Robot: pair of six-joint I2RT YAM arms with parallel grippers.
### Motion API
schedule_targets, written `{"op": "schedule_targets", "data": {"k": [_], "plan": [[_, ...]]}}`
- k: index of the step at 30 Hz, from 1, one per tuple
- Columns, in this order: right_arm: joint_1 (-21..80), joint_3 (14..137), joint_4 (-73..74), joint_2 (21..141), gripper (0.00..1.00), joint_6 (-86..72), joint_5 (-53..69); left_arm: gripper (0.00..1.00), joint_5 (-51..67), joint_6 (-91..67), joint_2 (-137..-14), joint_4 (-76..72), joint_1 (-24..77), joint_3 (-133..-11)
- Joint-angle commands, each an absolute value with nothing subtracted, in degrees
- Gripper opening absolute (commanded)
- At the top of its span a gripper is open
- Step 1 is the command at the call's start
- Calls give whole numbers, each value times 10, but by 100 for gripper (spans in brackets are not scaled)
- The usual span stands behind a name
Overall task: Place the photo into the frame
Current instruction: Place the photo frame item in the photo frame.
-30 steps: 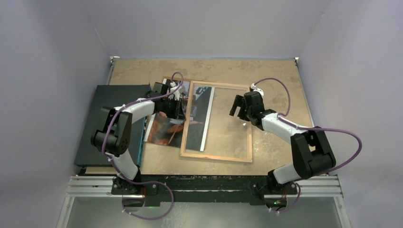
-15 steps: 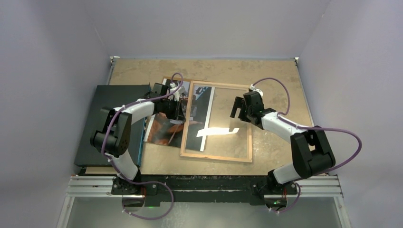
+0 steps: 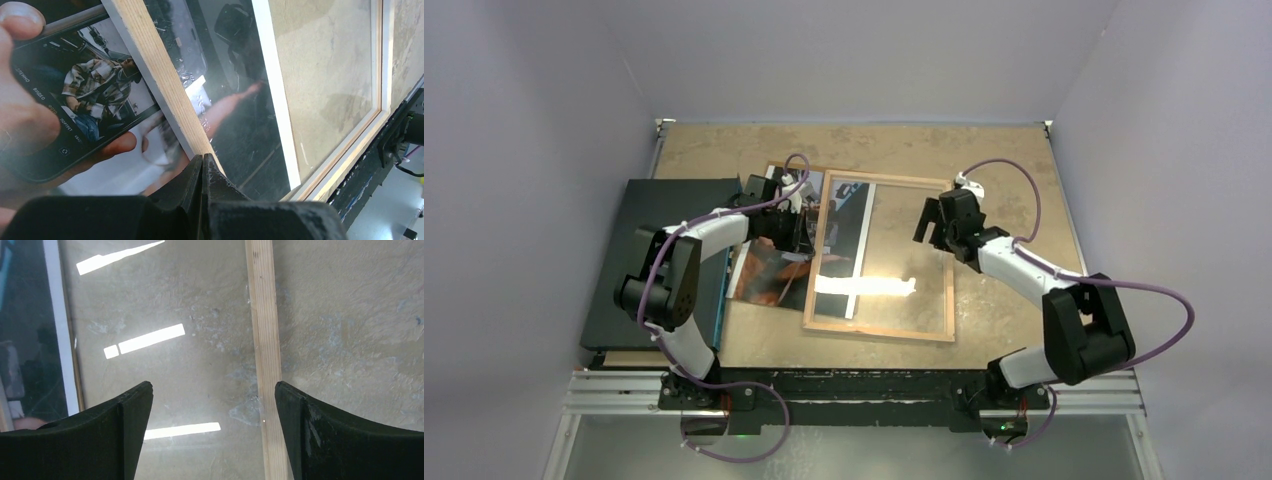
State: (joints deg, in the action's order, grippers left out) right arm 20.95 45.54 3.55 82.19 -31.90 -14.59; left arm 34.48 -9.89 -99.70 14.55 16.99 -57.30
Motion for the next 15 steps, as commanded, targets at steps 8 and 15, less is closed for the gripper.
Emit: {"op": "schedule_targets", "data": {"k": [8, 15], "plan": [[211, 556, -49, 868, 43, -335, -177, 0, 345, -85, -980, 144, 164, -584], [187, 668, -54, 982, 17, -325, -188, 0, 336, -76, -983, 143, 163, -581]]}}
